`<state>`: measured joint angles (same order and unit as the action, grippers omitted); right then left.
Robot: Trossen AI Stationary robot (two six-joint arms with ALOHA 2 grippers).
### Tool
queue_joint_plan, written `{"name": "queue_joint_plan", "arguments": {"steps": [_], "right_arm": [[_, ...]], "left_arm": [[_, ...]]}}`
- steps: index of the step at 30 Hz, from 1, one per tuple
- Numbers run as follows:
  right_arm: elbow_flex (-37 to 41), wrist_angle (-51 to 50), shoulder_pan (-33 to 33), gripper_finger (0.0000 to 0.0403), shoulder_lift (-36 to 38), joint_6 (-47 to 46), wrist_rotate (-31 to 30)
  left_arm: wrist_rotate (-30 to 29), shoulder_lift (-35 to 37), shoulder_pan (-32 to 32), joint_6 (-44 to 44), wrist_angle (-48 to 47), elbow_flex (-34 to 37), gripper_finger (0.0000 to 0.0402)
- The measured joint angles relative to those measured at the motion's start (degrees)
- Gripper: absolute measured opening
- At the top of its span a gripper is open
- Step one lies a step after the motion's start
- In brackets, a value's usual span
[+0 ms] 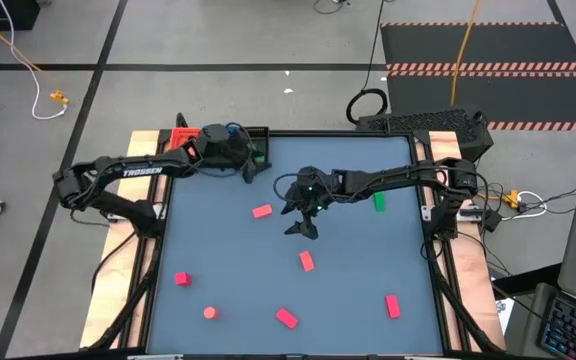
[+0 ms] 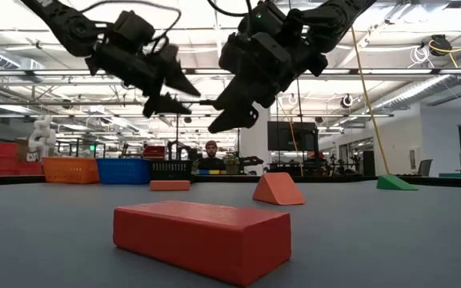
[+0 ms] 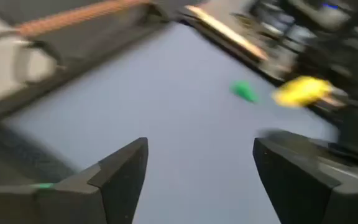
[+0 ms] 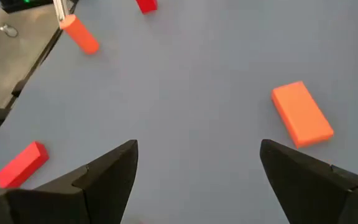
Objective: Sort & place blocks by color
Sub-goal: Put the green block into the black bin
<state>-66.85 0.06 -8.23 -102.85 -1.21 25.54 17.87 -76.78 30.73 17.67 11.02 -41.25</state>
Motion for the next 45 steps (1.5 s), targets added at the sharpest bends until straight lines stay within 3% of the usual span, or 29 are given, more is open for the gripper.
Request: {"name": "queue_joint_plan", "arguments": {"steps": [5,11,14,19,24,33,41,45], "right_arm": [[0.0,-2.9,0.0,0.0329,0.0,-0.9,-4.0],[0.0,-13.2,0.0,0.0329,0.0,-1.5,-13.1],[1.7,-15.3,0.2,0.0329,0.0,-5.0,-15.0],[7.3,-17.0,1.2,0.0329,2.3,-9.8,-14.9],[10.7,-28.1,1.3,0.0329,9.3,-13.5,-18.9],[16.7,-48.0,-0.8,0.0329,22.3,-35.4,-37.2],[25.6,-47.3,-6.7,0.0329,25.8,-44.5,-39.3],[28.8,-41.2,-9.2,0.0329,25.7,-44.8,-39.3]], "left_arm": [[2.1,0.6,-6.7,-2.8,-0.8,0.5,0.0251],[-8.7,0.6,-15.9,-3.5,0.1,2.4,0.0217],[-15.1,0.6,-19.8,-1.7,5.3,3.8,0.0206],[-16.9,0.6,-24.8,-1.7,13.2,5.2,0.0198],[-17.0,0.5,-28.5,-4.0,16.4,5.2,0.0200],[-19.5,-2.1,-31.2,-7.8,16.3,5.2,0.0200],[-19.6,-2.0,-28.9,-7.2,20.3,5.2,0.0200],[-19.4,-2.0,-28.7,-9.6,19.7,5.2,0.0200]]}}
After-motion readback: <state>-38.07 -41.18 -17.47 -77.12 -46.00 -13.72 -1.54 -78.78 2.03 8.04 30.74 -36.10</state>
